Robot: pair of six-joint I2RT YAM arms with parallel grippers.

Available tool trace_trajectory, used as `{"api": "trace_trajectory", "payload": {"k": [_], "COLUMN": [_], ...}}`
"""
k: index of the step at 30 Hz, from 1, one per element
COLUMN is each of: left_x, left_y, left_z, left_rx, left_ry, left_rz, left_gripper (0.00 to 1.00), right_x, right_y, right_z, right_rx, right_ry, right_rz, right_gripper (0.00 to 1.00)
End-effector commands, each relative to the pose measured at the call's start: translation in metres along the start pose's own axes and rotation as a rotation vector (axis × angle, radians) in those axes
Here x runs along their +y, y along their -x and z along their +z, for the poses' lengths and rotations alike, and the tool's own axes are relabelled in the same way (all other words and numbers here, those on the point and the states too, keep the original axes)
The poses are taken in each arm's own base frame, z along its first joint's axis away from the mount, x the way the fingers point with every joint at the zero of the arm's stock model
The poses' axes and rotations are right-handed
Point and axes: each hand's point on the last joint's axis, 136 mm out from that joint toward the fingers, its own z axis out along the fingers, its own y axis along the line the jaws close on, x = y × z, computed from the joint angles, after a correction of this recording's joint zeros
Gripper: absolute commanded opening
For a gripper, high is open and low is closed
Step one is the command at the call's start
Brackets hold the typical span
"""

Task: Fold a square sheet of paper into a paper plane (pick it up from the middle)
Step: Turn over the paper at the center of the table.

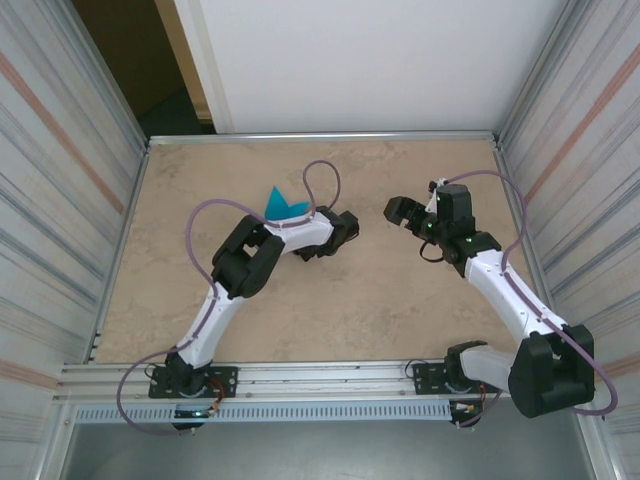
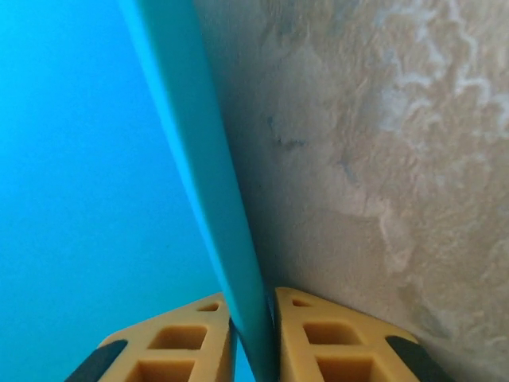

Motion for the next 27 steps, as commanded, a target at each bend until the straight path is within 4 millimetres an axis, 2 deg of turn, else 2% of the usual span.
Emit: {"api": "trace_trajectory", "payload": {"k": [1,14,19,24,27], "left_x": [-0.010,-0.041,-0.055,-0.067,-0.067], "left_y": [-0.003,-0.004,0.000,0.005,0.012], "left_z": [0.001,-0.007,-0.013,-0.025,-0.039], "left_rx": [0.026,0.053,0.050,0.034,0.006], "left_ry": [-0.037,-0.238,-0.331,-0.445,-0.518], "left_rz": [0.002,-0.070,-0.103,-0.149,-0.202], "left_gripper": [0.23,0.29,0.29,0.29,0.32], "right_x": [0.001,0.001,0.002,0.003,0.003], "right_y": [0.002,-0.001,-0.002,-0.003,-0.004], "right_z": [0.002,0.006,0.008,0.010,0.011], "right_rx": [0.002,0.019,0.023,0.031,0.034], "right_ry": [0.015,0.027,0.033,0.040,0.043], "right_rz": [0.025,0.044,0.048,0.053,0.057], "right_gripper": [0.92,0.92,0.91,0.91,0.91]}}
